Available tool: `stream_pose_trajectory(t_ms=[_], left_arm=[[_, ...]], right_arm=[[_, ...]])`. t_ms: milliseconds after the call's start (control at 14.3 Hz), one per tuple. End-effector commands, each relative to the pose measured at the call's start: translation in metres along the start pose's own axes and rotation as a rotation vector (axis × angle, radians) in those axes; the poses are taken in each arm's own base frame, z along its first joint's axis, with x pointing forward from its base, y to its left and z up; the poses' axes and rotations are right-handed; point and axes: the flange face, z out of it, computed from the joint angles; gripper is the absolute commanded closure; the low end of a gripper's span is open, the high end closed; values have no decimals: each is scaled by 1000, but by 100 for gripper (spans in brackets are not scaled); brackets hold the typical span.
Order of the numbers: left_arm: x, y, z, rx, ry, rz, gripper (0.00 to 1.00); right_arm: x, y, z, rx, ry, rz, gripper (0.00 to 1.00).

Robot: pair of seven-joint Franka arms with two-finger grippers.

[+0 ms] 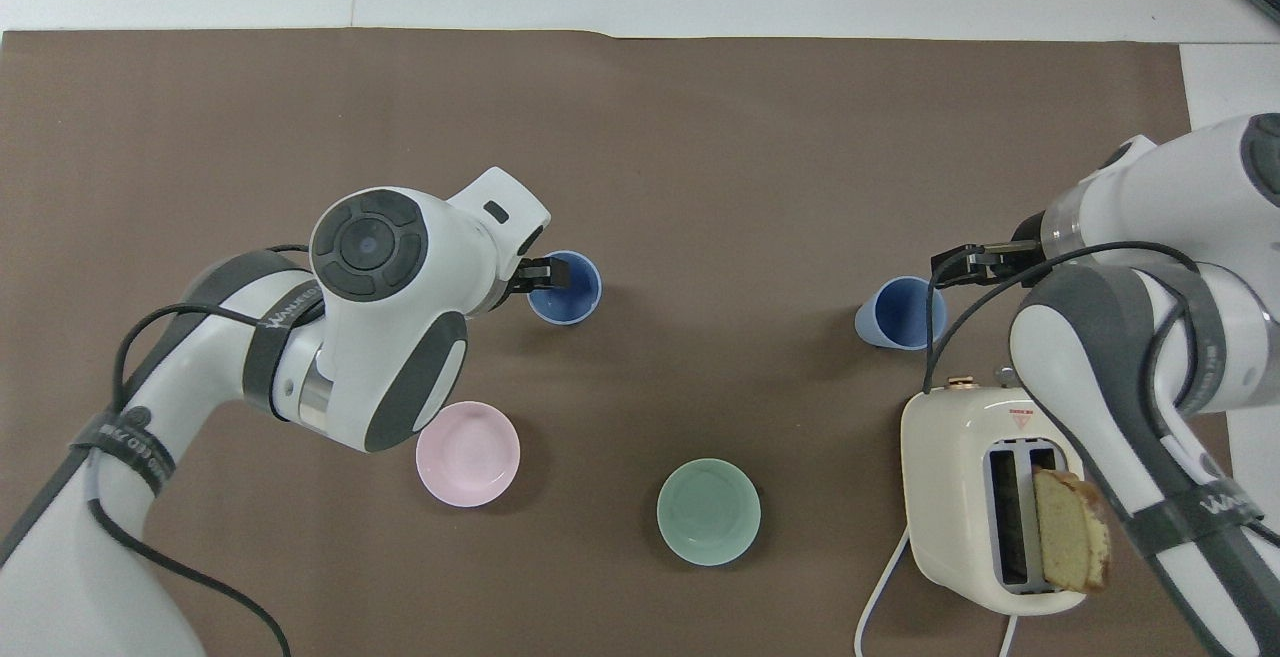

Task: Stack blue cups with both arms
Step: 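Release the cup and withdraw the left gripper while the right gripper reaches the other cup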

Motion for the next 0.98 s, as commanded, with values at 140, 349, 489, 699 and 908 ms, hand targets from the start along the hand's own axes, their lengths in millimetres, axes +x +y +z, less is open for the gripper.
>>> stream_pose_trajectory(t_ms=[140, 349, 489, 699, 908], left_arm=[[7, -101, -97, 17, -39, 73, 0], [28, -160, -146, 31, -72, 99, 0], [33, -191, -169, 34, -87, 98, 0], [35, -232, -179, 35, -77, 123, 0], [38, -252, -184, 37, -70, 124, 0]], right_arm=[[1, -1, 41, 22, -22, -6, 0], [-3, 1, 63, 23, -43, -10, 0], [-3, -2, 63, 23, -43, -4, 41], [-2, -1, 62, 22, -40, -13, 100], [0, -2, 62, 22, -38, -16, 100]])
